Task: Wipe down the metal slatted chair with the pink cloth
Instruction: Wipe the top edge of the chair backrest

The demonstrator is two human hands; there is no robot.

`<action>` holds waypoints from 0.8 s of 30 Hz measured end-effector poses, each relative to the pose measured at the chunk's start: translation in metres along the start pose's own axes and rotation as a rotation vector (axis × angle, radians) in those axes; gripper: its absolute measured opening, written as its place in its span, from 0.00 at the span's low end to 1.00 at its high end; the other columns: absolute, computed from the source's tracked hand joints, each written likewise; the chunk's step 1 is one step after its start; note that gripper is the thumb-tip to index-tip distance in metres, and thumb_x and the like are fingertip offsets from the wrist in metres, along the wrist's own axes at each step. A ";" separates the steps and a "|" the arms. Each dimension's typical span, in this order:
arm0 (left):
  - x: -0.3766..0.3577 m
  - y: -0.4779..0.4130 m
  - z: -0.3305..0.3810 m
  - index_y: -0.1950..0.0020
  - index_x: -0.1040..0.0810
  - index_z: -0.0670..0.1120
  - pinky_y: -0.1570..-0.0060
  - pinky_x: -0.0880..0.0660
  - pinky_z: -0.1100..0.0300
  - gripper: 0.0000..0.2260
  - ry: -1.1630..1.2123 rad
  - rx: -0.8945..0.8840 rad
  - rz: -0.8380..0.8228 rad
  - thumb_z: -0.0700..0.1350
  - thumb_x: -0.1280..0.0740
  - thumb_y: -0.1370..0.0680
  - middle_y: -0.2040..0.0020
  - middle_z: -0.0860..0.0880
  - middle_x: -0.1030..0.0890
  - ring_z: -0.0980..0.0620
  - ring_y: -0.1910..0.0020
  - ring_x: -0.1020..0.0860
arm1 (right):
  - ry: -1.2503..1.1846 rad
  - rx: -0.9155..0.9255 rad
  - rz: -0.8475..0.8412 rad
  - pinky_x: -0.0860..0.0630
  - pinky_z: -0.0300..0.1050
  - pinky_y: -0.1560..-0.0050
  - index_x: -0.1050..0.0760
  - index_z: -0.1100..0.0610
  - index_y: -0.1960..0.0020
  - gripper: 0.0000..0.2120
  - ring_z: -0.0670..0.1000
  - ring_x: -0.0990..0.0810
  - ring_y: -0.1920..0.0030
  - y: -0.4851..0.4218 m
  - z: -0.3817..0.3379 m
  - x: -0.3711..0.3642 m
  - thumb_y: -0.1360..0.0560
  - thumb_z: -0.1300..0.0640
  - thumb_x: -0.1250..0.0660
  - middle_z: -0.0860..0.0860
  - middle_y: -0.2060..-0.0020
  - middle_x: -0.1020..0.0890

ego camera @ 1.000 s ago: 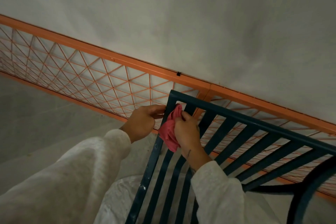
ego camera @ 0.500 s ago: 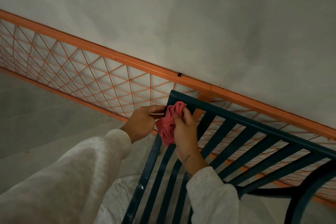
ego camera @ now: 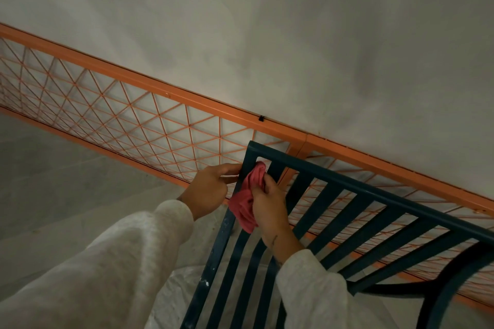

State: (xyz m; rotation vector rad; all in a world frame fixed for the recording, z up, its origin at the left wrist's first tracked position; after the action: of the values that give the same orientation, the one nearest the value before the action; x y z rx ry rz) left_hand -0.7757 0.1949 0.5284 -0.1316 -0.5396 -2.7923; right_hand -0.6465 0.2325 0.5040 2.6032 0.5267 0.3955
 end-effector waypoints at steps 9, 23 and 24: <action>-0.003 0.008 0.006 0.34 0.26 0.51 0.49 0.25 0.67 0.33 -0.040 0.009 -0.025 0.20 0.47 0.28 0.41 0.56 0.23 0.58 0.42 0.25 | 0.090 0.036 0.024 0.23 0.52 0.38 0.33 0.43 0.27 0.19 0.55 0.23 0.39 0.001 -0.005 -0.002 0.17 0.51 0.43 0.51 0.36 0.24; 0.003 0.008 0.007 0.32 0.26 0.48 0.33 0.29 0.49 0.32 -0.153 0.030 -0.017 0.23 0.46 0.29 0.33 0.49 0.24 0.52 0.34 0.26 | 0.166 0.113 -0.151 0.22 0.41 0.53 0.22 0.42 0.42 0.13 0.49 0.18 0.50 0.021 -0.040 0.027 0.19 0.58 0.38 0.46 0.50 0.17; 0.003 0.008 0.009 0.31 0.28 0.48 0.32 0.31 0.49 0.32 -0.183 0.031 -0.016 0.23 0.47 0.29 0.32 0.48 0.25 0.51 0.33 0.27 | 0.166 0.148 -0.151 0.23 0.40 0.53 0.23 0.41 0.42 0.12 0.48 0.19 0.50 0.023 -0.055 0.036 0.19 0.57 0.37 0.44 0.49 0.18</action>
State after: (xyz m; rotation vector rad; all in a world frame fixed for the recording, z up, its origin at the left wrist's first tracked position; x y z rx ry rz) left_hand -0.7762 0.1900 0.5397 -0.3809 -0.6290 -2.8026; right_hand -0.6275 0.2489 0.5688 2.6613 0.8328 0.5441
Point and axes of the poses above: each hand's wrist, its own y-axis away from the middle knuckle, its own x-axis out of the back of the hand, z = x × y, the point moved 10 cm from there along -y, towards the middle knuckle
